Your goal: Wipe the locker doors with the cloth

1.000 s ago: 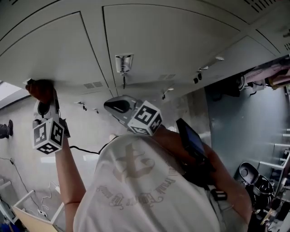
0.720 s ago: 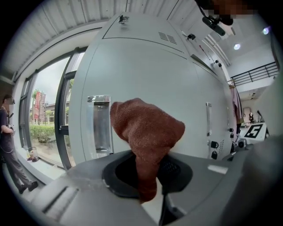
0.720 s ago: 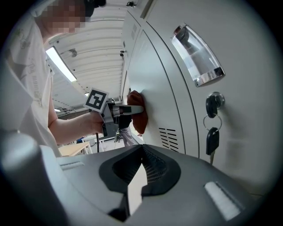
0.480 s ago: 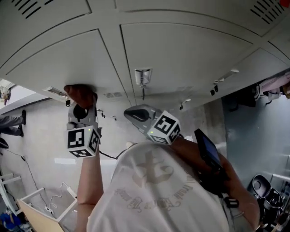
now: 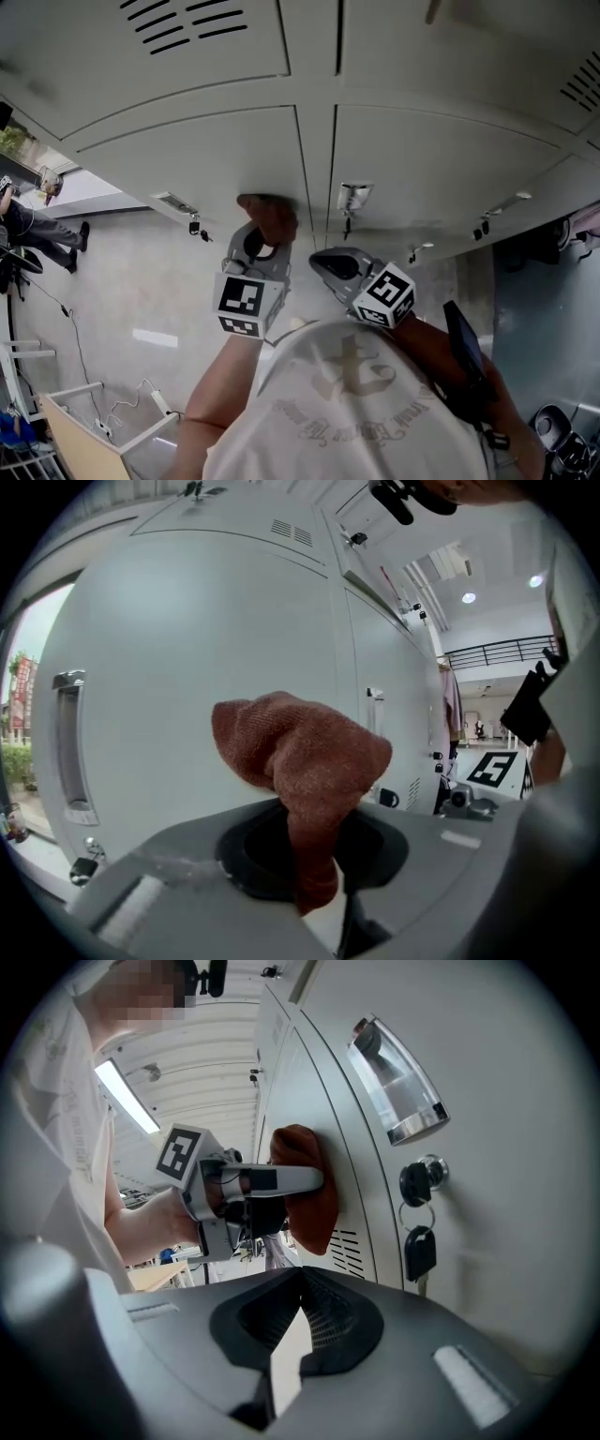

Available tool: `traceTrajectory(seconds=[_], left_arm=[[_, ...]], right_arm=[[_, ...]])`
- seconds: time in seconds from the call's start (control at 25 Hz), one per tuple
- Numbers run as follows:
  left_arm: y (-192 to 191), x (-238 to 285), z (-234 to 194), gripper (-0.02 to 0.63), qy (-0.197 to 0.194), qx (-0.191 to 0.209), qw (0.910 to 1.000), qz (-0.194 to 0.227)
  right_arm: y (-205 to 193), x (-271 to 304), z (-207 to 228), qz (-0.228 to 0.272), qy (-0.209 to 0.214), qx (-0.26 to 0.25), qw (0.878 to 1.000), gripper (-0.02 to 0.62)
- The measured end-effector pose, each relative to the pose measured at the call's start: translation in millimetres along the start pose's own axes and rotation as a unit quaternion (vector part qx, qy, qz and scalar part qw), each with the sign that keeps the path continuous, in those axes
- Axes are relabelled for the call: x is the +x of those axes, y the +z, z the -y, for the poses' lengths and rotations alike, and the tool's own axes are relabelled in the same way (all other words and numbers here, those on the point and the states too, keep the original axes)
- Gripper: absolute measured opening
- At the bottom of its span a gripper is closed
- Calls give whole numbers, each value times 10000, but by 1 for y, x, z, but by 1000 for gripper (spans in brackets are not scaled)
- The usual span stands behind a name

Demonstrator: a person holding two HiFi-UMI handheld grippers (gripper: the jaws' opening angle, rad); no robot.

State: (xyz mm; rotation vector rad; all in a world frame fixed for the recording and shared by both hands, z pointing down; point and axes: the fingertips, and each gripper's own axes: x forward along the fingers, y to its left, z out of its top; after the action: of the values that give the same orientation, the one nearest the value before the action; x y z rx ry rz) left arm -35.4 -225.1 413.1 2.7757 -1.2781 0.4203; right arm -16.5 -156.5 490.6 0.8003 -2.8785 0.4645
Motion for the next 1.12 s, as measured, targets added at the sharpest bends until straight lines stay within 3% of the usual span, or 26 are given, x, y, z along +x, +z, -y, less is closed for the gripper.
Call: traceTrajectory(seconds=[0.16, 0.48, 0.68, 0.84, 1.12], left_arm=[[7, 14, 27, 80, -410, 126, 9991, -1], [13, 26, 53, 80, -833, 273, 9961, 76], [48, 13, 54, 80, -759, 613, 9937, 547], [73, 9, 46, 80, -552, 902, 9926, 598], [71, 10, 49, 77, -798, 633, 9932, 571]], right_arm=[[1, -7, 7, 13, -85, 3, 10000, 8], [2, -10, 10, 48, -56, -26, 10000, 8], [1, -10, 10, 51, 13, -45, 10000, 8], [-3, -9, 10, 90, 154, -38, 9998, 8], [-13, -20, 10, 24, 47, 122, 9999, 8]])
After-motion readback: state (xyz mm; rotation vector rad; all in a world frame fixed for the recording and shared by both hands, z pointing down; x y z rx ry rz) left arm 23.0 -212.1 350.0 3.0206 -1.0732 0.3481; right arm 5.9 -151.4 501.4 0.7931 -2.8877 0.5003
